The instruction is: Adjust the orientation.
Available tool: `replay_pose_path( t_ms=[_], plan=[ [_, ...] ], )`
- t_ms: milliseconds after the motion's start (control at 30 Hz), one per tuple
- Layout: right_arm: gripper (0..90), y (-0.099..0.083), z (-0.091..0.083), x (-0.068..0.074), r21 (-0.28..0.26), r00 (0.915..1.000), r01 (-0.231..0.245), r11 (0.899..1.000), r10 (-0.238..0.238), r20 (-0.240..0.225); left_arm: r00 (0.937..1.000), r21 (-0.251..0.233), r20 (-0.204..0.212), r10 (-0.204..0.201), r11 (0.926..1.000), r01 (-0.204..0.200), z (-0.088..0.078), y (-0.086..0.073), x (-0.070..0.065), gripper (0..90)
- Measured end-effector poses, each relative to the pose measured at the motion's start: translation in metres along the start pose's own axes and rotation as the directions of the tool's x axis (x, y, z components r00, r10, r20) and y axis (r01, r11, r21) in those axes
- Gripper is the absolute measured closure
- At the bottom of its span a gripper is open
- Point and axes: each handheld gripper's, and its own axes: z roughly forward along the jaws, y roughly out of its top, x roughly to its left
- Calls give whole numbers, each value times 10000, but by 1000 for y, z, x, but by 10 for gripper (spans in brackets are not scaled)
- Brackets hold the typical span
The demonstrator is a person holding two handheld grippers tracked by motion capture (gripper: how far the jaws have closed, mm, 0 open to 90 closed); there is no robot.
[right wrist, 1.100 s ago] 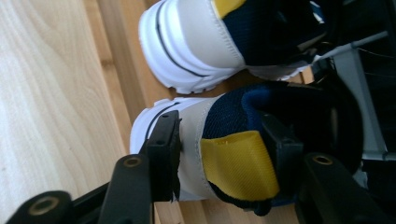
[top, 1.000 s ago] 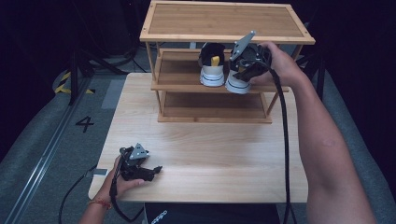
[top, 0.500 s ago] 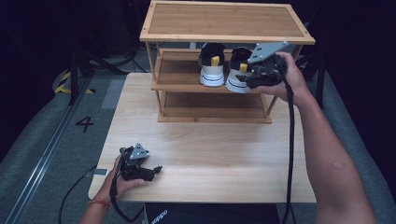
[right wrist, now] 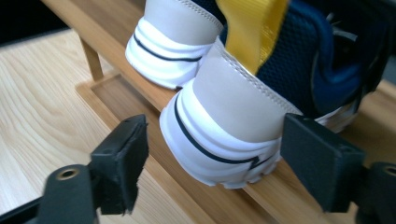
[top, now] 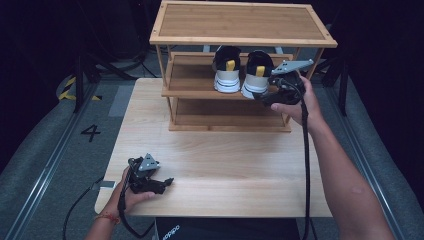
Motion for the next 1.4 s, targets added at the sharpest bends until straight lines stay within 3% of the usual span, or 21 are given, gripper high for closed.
replay_pose_path(
  t_ms=[167,300,367,567,800,967,1133,1400],
  plan=[
    [283,4,10,-1,336,9972,31,9994,-56,752,10000,0,-9,21,10000,-21,0,0,0,163],
    [350,6,15,-11,493,9951,29,9988,-78,989,10000,3,5,29,10000,-29,0,0,0,163],
    [313,6,20,-17,531,9968,-235,9983,193,781,10000,-10,52,-12,10000,12,0,0,0,163],
    [382,7,30,-26,625,9961,165,9979,-218,855,10000,4,49,-2,10000,2,0,0,0,163],
    [384,9,35,-32,547,9963,110,9984,-156,849,10000,-19,76,13,10000,-13,1,0,0,162],
    [346,6,33,-28,815,9943,658,9945,-722,779,10000,-11,86,6,10000,-6,1,1,0,162],
    [324,4,26,-22,789,9944,806,9936,-856,619,10000,-7,78,15,10000,-15,1,1,0,162],
    [302,-3,10,-11,997,9873,1426,9847,-1487,565,10000,-11,56,-5,10000,6,0,0,0,162]
  ],
)
